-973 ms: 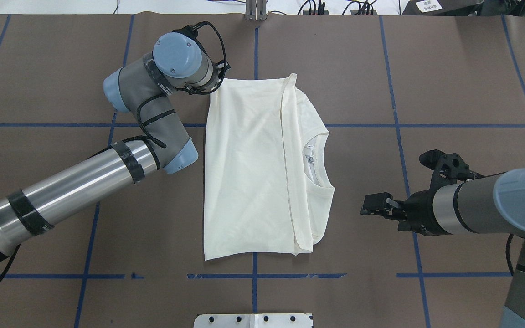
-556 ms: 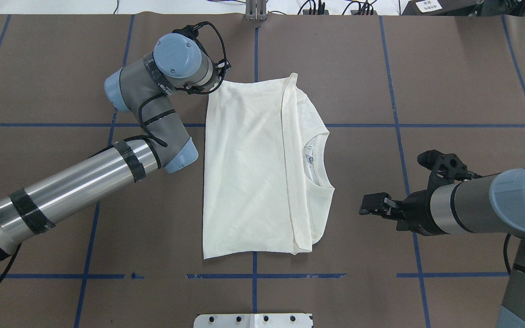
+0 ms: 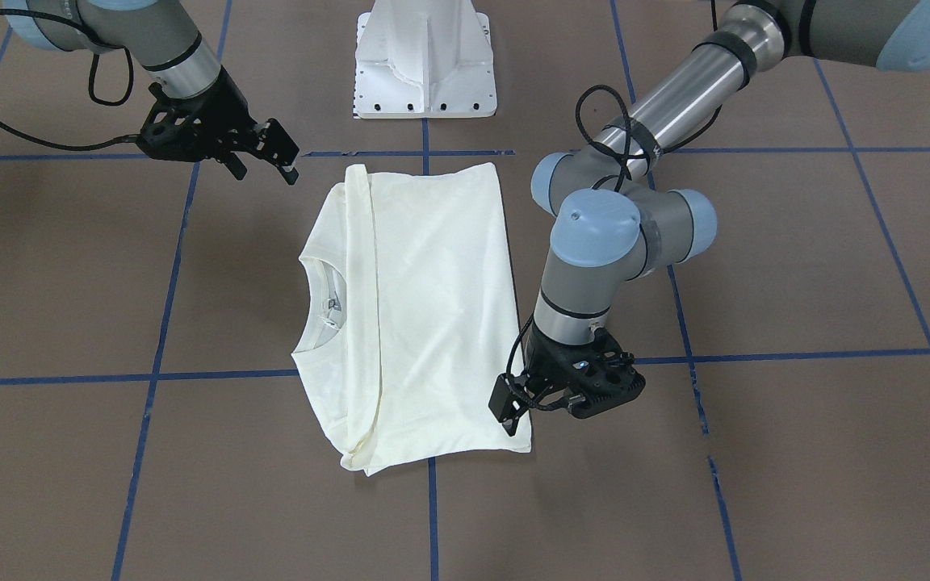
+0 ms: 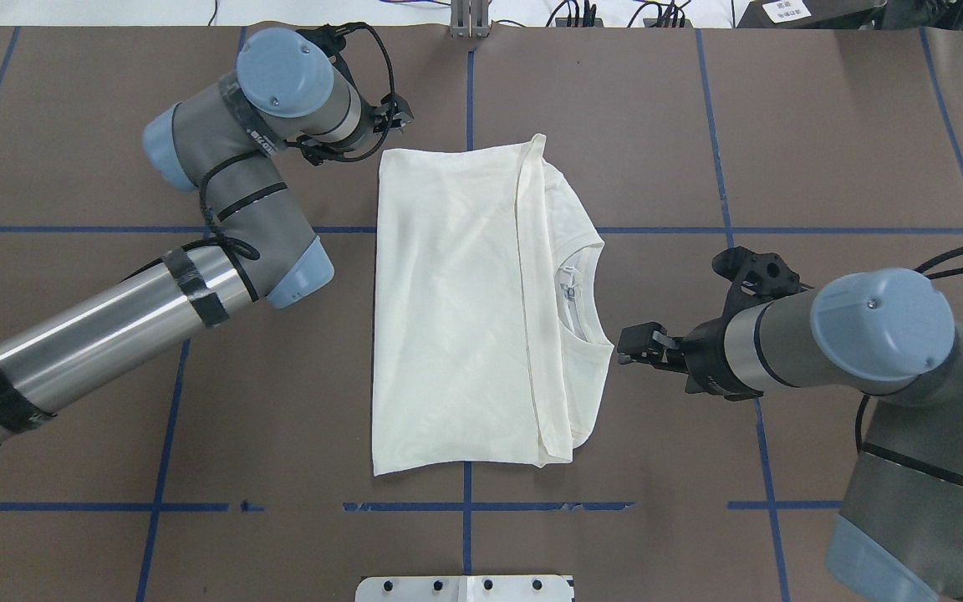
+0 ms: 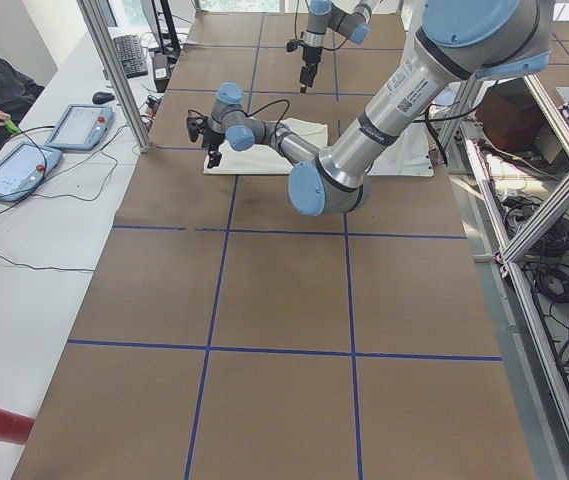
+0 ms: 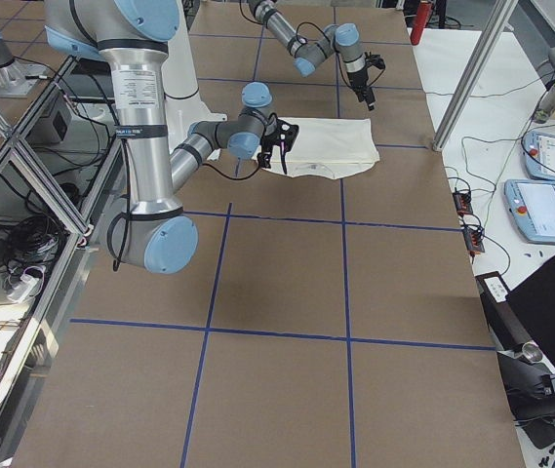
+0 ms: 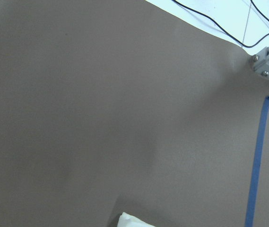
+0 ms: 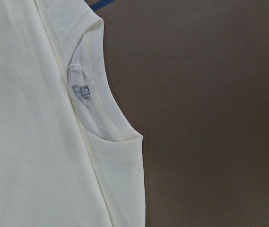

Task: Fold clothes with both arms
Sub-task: 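Move the right gripper over the shirt's collar side and lower it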

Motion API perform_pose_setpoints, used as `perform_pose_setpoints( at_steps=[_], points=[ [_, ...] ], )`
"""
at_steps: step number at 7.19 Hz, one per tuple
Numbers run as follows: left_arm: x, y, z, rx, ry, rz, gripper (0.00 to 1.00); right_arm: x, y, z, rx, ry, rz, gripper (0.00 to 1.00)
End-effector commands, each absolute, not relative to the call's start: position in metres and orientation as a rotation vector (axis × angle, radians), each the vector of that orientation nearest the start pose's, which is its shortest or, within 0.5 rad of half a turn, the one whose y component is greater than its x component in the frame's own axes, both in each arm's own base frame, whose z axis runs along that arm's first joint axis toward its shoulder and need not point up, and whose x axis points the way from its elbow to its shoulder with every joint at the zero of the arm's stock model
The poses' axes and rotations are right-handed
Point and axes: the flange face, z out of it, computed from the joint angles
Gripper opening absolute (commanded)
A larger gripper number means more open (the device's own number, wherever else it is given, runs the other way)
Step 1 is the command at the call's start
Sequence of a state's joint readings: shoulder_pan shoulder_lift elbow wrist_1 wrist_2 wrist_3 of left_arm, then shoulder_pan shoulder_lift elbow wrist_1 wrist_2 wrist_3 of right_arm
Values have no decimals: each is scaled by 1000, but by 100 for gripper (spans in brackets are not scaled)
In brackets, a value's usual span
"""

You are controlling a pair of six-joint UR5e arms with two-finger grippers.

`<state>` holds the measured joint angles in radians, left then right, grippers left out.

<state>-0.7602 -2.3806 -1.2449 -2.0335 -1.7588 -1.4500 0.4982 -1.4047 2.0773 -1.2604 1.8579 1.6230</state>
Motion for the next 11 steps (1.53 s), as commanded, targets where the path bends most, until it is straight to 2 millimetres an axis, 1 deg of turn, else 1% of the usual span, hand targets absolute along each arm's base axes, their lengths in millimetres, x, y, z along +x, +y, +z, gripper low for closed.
perform_pose_setpoints(
  at_steps=[1,2,3,4,5,6,7,8,9,10,11],
  points=[
    [437,-572,224,251,893,-425,100,-447,-350,274,-8,-917,285,100],
    [416,-551,213,263,891,-399,100,-477,-357,263,1,-890,260,100],
    [406,-535,208,257,914,-383,100,-501,-361,252,9,-860,212,100],
    [403,-529,211,251,918,-379,100,-521,-348,250,41,-821,139,100],
    [403,-528,211,250,917,-378,100,-537,-333,249,49,-788,91,100],
    [404,-527,211,245,918,-381,100,-552,-323,247,44,-749,61,100],
    [408,-523,211,238,922,-379,100,-562,-312,243,34,-694,16,100],
    [409,-519,217,226,920,-376,100,-567,-304,247,34,-652,-16,100],
    [408,-514,219,224,922,-371,100,-574,-303,253,39,-633,-53,100],
    [412,-508,224,215,918,-363,100,-583,-306,256,40,-617,-71,100],
    [413,-508,224,214,918,-362,100,-585,-306,261,46,-605,-105,100]
  ],
)
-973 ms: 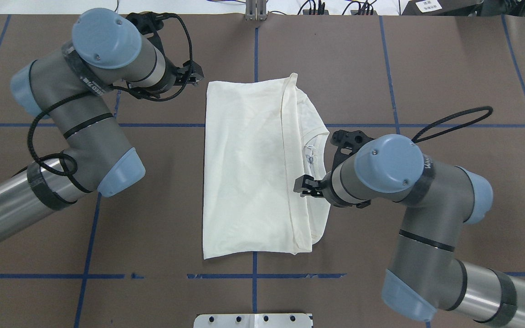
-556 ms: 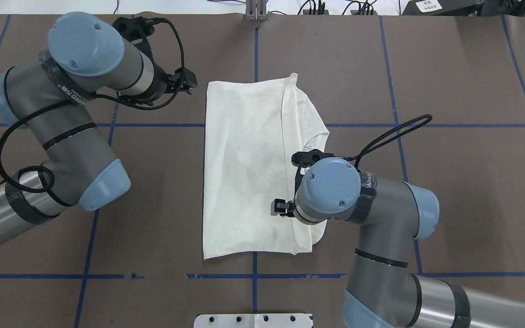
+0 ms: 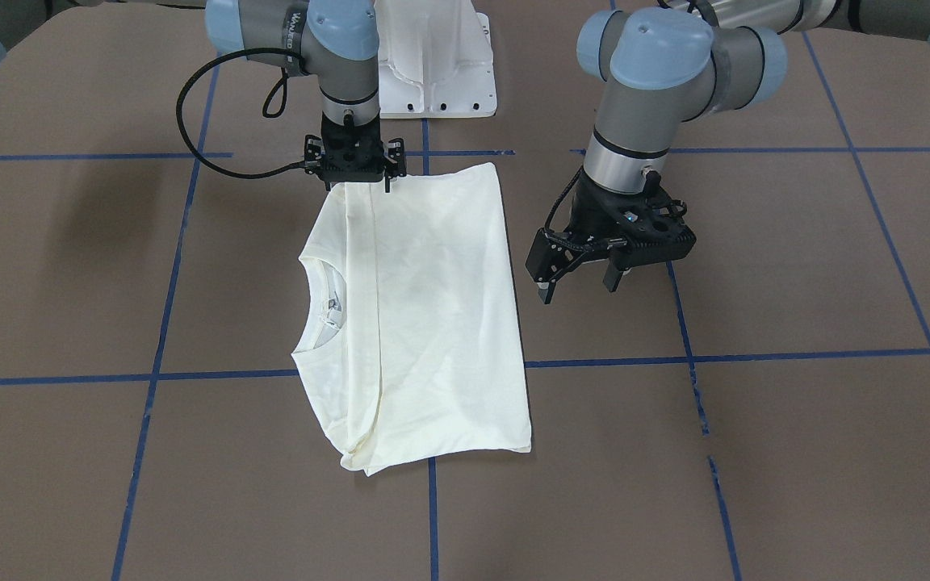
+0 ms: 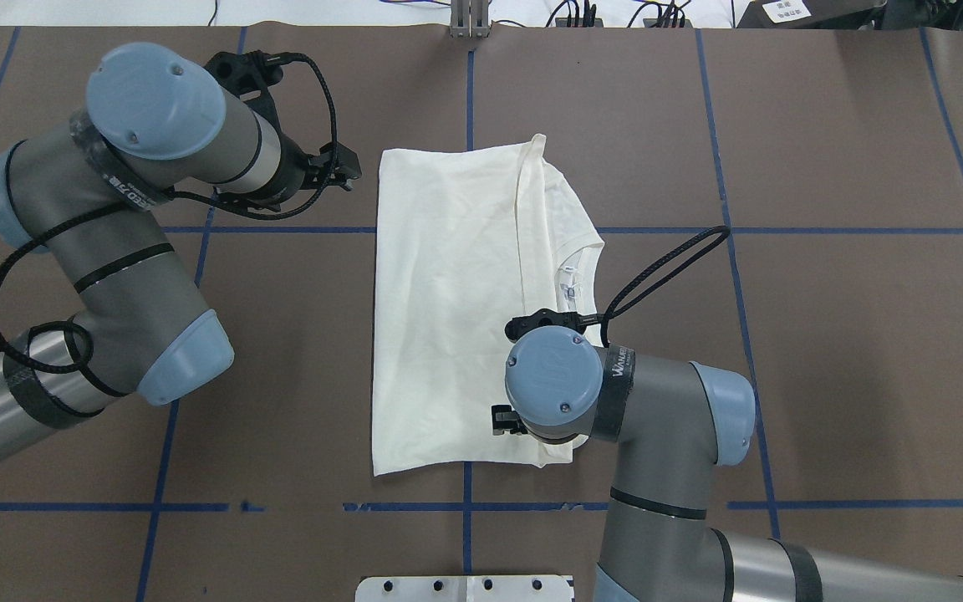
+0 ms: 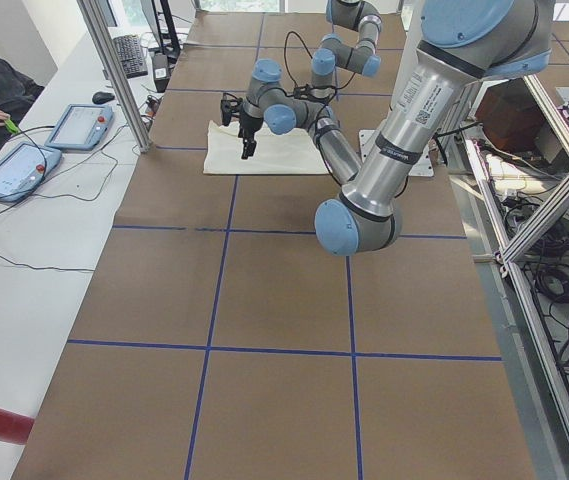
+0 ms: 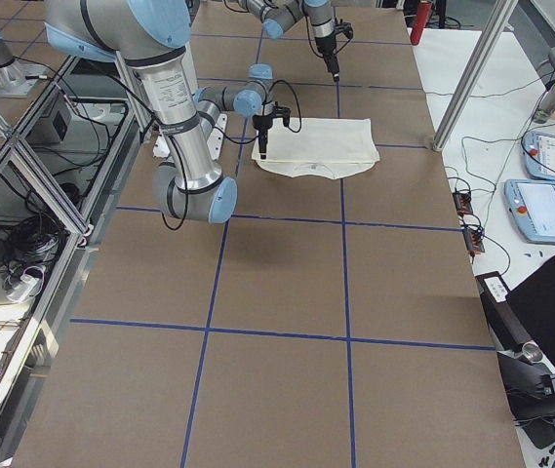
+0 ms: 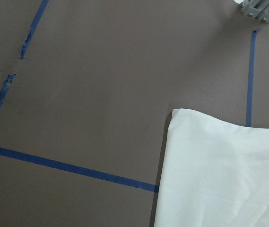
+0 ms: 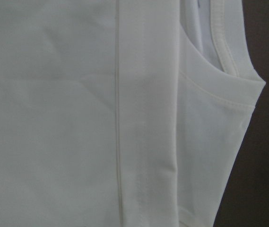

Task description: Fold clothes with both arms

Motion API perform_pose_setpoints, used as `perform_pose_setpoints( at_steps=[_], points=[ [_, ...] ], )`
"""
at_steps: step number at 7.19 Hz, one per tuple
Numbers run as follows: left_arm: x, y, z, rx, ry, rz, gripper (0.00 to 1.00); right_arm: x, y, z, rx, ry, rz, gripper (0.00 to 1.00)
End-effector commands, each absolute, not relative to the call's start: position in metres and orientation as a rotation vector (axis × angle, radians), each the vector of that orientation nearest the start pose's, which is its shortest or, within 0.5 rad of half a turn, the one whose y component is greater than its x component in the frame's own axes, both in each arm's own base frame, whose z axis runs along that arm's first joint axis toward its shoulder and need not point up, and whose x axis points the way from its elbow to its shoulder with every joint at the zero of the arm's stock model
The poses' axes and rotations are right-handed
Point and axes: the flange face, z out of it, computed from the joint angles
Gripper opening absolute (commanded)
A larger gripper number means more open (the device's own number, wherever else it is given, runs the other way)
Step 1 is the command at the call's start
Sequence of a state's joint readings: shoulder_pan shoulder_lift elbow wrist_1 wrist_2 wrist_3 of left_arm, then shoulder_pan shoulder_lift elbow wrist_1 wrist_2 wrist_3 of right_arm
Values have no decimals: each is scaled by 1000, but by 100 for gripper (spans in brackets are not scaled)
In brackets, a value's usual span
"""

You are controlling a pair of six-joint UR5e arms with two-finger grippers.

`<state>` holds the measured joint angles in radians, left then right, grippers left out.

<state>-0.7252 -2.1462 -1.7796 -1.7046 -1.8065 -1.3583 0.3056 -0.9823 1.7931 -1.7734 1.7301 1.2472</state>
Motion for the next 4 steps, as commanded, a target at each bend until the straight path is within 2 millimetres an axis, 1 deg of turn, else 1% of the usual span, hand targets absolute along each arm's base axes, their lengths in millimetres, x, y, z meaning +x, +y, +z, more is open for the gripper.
perform_pose_setpoints(
  at_steps=[1,4],
  points=[
    [413,-507,228,211,913,-362,100,-584,-306,264,40,-583,-122,100],
    [417,-505,231,206,914,-355,100,-583,-305,271,32,-555,-141,100]
  ],
)
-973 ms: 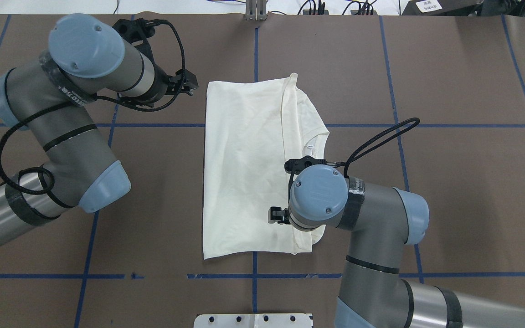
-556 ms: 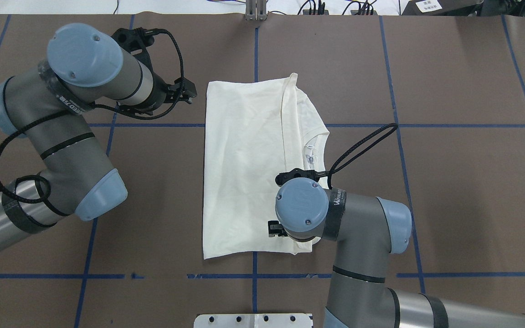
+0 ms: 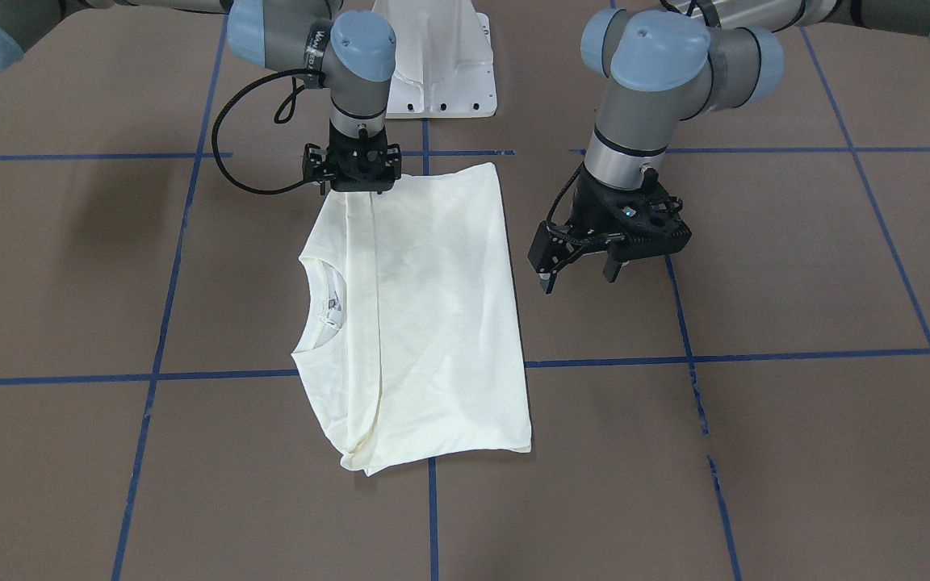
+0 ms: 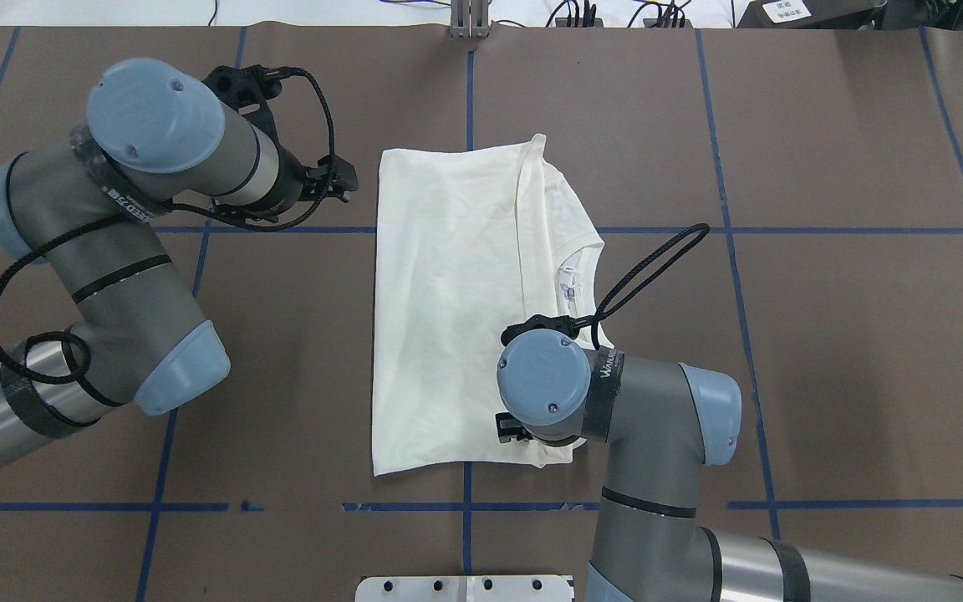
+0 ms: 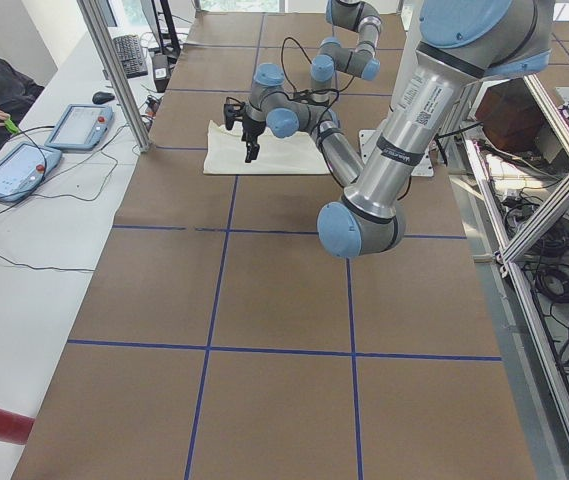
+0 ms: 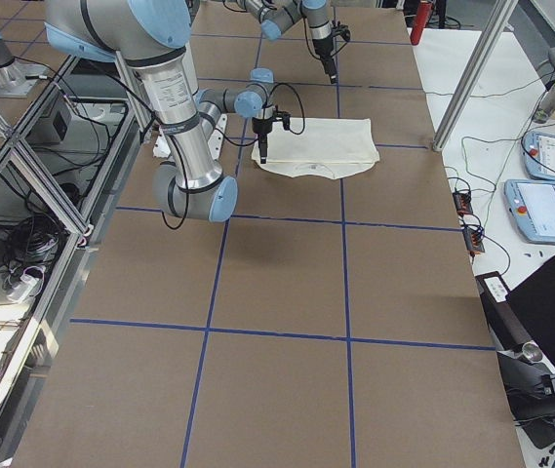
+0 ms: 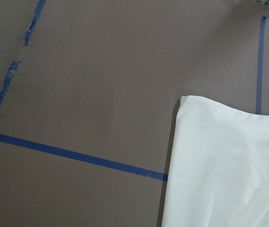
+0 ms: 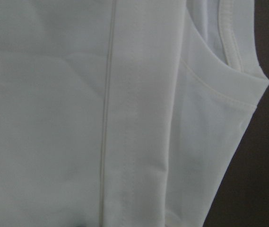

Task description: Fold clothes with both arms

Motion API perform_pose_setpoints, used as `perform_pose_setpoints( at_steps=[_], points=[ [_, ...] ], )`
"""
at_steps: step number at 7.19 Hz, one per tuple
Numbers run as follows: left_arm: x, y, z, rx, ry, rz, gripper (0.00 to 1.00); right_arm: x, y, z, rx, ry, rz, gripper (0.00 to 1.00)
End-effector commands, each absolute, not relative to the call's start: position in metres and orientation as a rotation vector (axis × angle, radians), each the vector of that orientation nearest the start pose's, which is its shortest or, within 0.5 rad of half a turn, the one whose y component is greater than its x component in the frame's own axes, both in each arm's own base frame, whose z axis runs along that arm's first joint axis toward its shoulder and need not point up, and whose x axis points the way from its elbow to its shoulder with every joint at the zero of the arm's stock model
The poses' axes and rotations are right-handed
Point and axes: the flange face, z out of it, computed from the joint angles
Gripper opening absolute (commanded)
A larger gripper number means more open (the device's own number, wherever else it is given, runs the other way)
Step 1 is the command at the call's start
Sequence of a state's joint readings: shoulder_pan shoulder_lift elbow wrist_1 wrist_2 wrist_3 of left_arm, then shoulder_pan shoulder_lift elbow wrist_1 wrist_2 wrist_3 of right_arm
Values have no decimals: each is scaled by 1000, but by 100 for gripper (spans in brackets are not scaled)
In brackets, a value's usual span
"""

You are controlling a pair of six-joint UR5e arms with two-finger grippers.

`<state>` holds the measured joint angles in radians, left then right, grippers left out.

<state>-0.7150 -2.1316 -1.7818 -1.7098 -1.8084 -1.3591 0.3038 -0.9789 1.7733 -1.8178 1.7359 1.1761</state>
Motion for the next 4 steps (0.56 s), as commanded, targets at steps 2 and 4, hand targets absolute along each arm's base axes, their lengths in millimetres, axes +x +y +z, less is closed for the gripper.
perform_pose_setpoints(
  at_steps=[2,4],
  points=[
    [417,-505,232,208,913,-354,100,-584,-305,269,32,-558,-143,100],
    [417,-505,231,208,915,-353,100,-583,-306,273,31,-552,-141,100]
  ],
)
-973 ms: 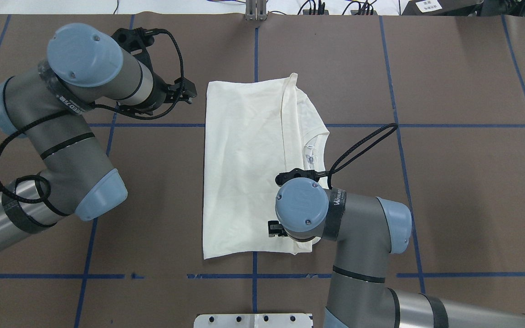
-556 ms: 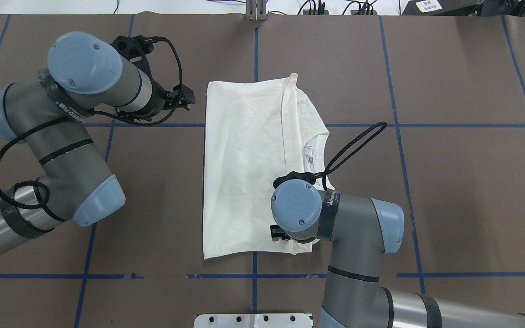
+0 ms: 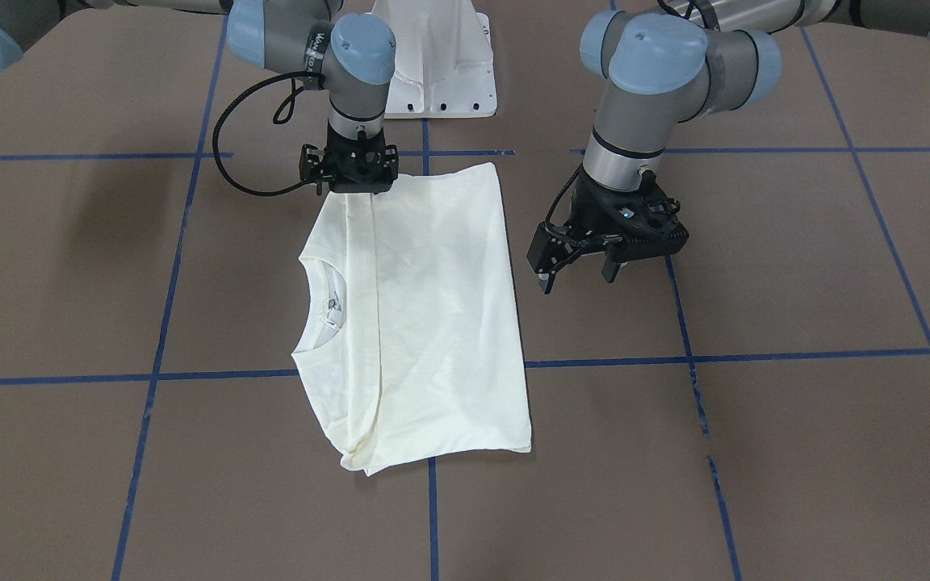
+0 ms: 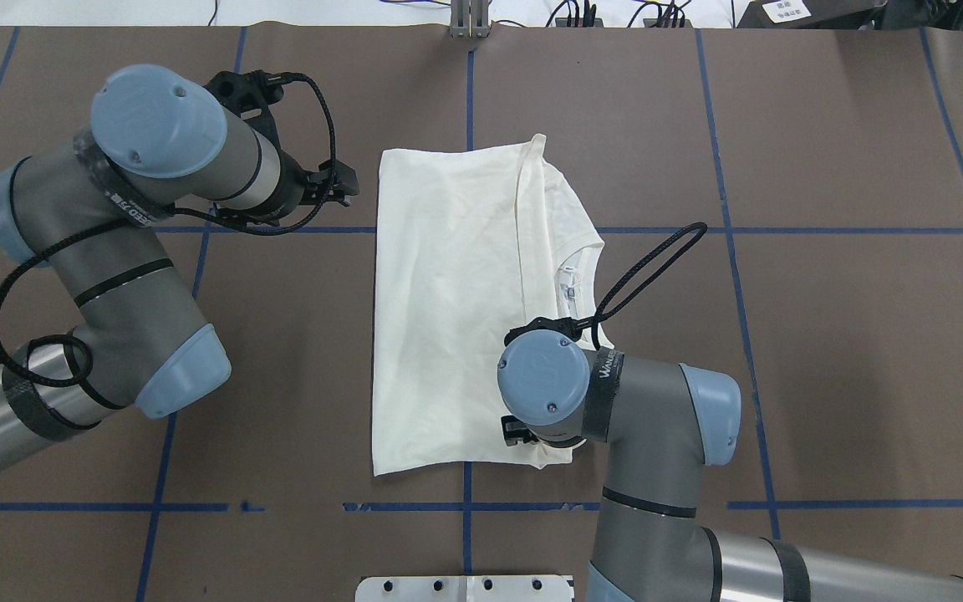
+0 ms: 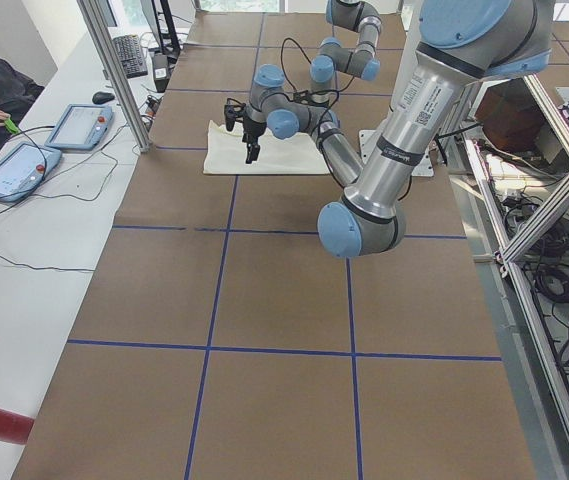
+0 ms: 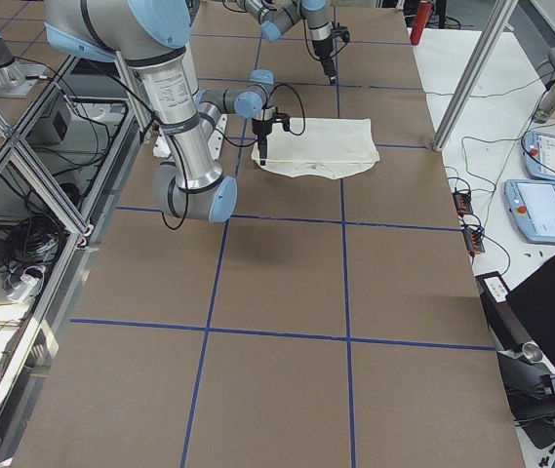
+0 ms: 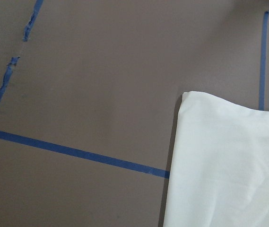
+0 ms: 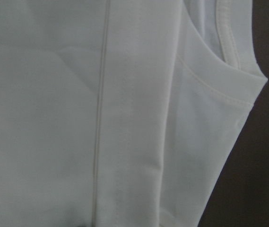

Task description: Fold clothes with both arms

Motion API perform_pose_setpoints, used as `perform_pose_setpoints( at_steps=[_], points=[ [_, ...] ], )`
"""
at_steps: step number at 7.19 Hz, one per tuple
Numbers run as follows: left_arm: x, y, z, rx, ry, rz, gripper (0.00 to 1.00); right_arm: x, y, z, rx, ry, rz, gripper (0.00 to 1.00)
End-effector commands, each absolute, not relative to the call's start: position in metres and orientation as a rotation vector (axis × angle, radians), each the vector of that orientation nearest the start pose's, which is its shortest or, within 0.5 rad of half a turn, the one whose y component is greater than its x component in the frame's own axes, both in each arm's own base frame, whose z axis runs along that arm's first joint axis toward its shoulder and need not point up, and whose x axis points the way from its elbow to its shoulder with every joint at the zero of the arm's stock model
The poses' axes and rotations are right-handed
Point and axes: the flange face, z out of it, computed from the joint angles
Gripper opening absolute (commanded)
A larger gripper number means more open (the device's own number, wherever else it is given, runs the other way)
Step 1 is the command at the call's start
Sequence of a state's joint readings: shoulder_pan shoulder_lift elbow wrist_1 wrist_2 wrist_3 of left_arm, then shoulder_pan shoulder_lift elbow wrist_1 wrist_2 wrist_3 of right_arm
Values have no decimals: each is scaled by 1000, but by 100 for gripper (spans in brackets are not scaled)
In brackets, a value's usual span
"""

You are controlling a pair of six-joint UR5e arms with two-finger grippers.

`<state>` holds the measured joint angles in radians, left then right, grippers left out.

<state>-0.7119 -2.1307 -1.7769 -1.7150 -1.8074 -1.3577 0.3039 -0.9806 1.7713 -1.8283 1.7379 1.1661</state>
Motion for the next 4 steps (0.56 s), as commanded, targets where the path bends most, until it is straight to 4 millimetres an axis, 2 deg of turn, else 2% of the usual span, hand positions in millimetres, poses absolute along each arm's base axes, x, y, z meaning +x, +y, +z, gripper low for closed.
perform_pose_setpoints(
  at_steps=[1,4],
  points=[
    [417,-505,231,209,914,-354,100,-583,-306,275,30,-549,-143,100],
    [424,-502,233,203,915,-346,100,-579,-311,279,26,-532,-132,100]
  ],
)
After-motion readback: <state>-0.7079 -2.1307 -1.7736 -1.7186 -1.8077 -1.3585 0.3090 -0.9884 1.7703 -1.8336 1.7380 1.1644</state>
